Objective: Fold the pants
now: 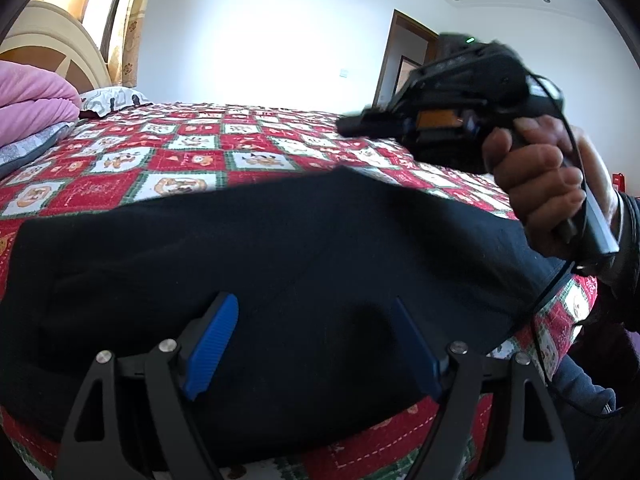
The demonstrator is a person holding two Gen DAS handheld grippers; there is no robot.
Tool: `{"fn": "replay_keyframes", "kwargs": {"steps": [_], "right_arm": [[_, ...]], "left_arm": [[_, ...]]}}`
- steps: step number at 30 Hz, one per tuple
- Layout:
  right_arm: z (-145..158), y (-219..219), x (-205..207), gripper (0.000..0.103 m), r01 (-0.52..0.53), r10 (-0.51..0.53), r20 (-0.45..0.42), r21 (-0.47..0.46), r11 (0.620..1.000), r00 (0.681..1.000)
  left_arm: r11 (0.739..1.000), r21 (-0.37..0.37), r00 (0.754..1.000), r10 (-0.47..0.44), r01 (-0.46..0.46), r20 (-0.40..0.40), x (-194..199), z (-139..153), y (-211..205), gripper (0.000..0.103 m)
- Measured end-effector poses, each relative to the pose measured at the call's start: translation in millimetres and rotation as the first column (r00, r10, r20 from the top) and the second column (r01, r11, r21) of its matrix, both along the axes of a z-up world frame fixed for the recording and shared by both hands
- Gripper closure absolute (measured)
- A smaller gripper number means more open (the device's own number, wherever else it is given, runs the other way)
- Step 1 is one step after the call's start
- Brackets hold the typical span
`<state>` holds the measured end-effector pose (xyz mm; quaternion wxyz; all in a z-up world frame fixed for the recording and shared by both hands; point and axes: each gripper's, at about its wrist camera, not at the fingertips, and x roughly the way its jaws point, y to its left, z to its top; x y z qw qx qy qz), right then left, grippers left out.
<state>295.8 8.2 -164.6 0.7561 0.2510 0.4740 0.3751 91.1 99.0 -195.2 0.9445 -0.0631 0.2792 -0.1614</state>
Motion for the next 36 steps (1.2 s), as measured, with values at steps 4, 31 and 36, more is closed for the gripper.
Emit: {"fn": "replay_keyframes", "kwargs": {"steps": [4, 31, 36], "right_arm": [[-1.6, -9.7, 8.0, 0.103, 0.076, -0.073, 0.030, -0.088, 0.993, 0.997], [-42.3, -64.4, -160.3, 0.102, 0.016, 0.144, 0.237, -0.568, 0.823, 0.961], [-15.5, -104.4, -166.5, 0.102, 0.116, 0.068, 0.304, -0.548, 0.828, 0.950]], "left_arm": [[1.000, 0.020, 1.000, -0.003, 0.003, 0.003, -0.4, -0.3, -2.9, 0.020], [0.971, 0.229, 0.998, -0.069, 0.067, 0.002, -14.8, -4.5, -24.8, 0.007], [0.992, 0.114, 0.998, -0.048, 0.053, -0.051, -8.5, 11.2, -16.3, 0.007]]}}
